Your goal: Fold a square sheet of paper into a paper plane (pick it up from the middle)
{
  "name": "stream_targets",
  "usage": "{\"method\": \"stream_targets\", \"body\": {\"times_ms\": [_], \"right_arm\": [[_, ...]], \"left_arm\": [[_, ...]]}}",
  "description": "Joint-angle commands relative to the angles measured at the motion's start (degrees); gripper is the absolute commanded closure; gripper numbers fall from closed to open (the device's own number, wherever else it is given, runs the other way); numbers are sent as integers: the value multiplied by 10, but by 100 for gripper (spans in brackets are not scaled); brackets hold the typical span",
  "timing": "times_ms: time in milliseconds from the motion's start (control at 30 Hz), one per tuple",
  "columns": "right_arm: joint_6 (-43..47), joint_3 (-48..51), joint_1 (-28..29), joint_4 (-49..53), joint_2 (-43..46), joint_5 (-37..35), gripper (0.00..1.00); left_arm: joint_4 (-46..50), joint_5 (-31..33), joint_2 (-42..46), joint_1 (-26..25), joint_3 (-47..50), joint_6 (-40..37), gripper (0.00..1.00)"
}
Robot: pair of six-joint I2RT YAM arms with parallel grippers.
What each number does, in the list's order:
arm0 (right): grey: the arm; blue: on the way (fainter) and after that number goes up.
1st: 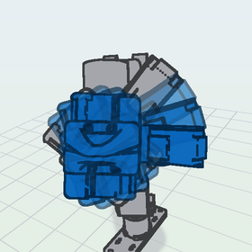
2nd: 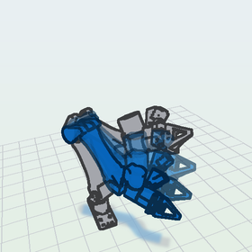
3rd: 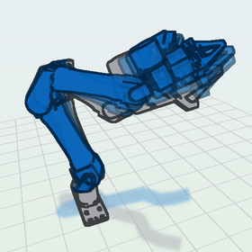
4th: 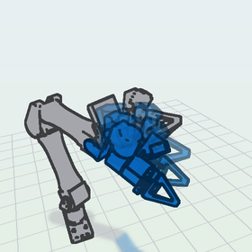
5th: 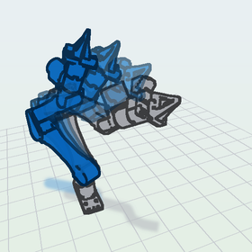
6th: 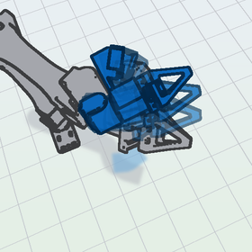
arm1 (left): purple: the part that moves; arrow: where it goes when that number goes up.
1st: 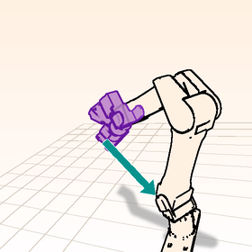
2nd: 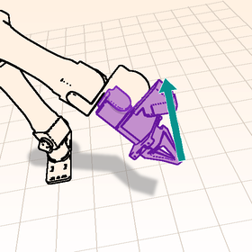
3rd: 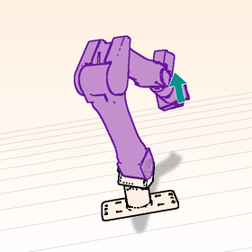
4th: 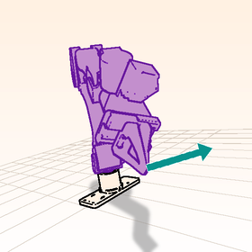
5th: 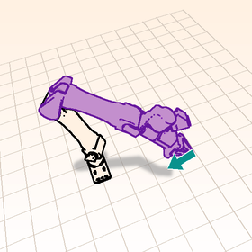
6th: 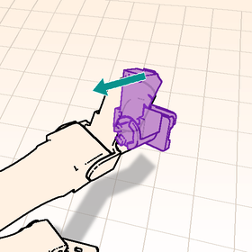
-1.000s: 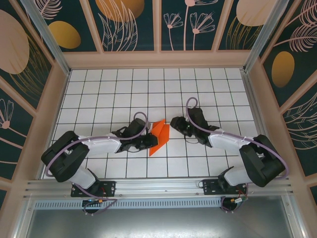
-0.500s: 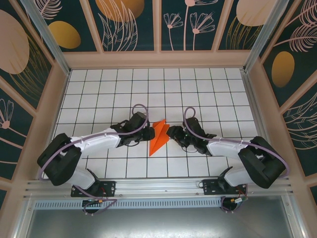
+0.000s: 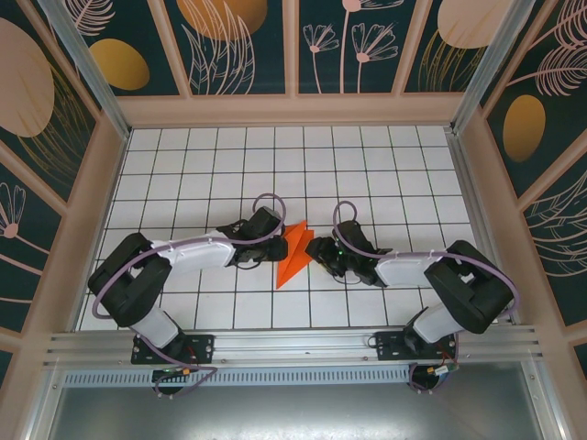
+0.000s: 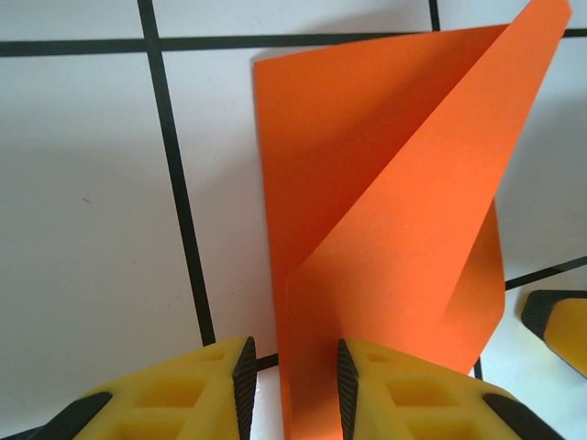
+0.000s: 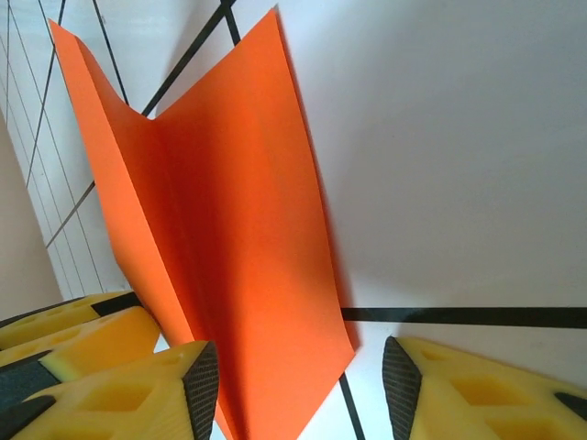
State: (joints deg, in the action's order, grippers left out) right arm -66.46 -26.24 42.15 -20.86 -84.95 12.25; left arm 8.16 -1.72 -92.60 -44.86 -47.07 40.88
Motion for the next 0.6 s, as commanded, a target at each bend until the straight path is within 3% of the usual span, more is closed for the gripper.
{"method": "stream_targets", "body": {"times_ms": [0, 567], "right_arm": [[-8, -12, 7, -22, -13, 11, 48], [-14, -26, 8, -35, -31, 17, 51]], "left_arm": [[-2, -21, -11, 7, -10, -16, 68], [-9, -40, -38, 13, -10, -22, 69]]}}
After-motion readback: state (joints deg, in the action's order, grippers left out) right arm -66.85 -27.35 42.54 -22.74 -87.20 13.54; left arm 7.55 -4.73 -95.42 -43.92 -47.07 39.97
